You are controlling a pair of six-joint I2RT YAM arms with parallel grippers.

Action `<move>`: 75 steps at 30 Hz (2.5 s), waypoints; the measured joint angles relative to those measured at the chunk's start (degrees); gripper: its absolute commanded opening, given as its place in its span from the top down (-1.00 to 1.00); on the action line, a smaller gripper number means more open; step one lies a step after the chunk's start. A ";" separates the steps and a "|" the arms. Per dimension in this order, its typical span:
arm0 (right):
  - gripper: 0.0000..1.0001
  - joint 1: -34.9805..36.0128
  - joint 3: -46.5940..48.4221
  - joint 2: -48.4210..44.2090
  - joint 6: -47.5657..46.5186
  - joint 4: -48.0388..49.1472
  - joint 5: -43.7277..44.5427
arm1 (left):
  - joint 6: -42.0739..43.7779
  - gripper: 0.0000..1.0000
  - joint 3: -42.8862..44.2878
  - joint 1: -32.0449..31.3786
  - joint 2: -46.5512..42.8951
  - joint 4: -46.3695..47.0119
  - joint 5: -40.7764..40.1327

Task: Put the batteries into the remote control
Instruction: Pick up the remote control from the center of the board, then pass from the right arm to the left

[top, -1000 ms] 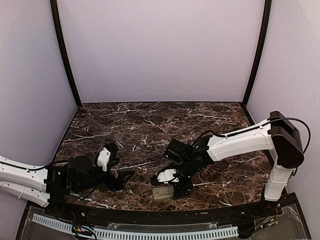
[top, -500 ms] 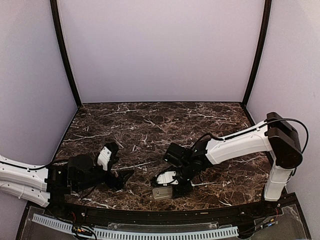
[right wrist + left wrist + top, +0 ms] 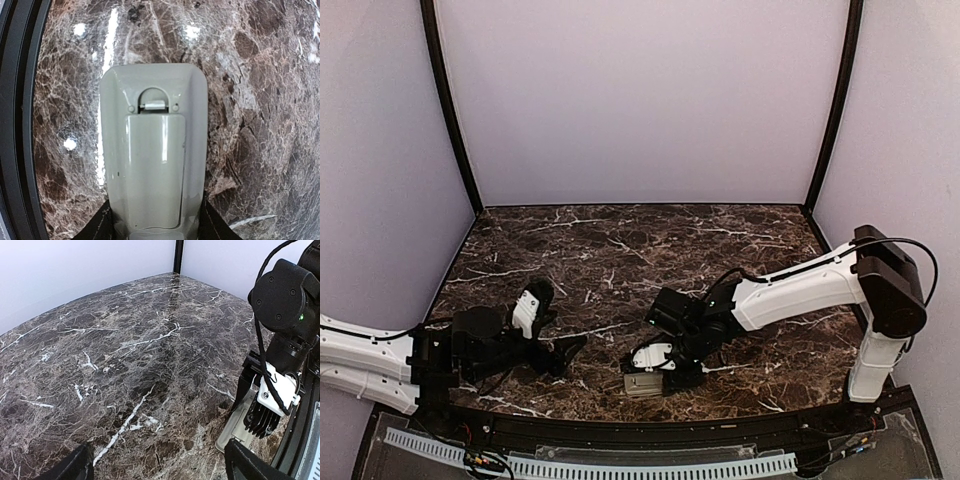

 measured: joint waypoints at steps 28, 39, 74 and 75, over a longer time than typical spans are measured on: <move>0.34 -0.35 2.86 -20.92 13.68 9.44 -7.67 | 14.93 -0.84 2.80 0.55 3.61 21.51 28.37; 0.35 -0.39 5.49 -24.09 13.66 14.21 -8.92 | 15.06 -0.75 9.49 0.55 7.43 22.71 31.98; 0.37 0.04 6.43 -27.10 11.08 14.43 -15.82 | 11.10 -0.26 15.10 3.61 11.28 25.68 41.44; 0.38 0.04 6.43 -27.10 11.08 14.43 -15.82 | 10.80 -0.26 15.37 3.61 11.52 25.57 42.10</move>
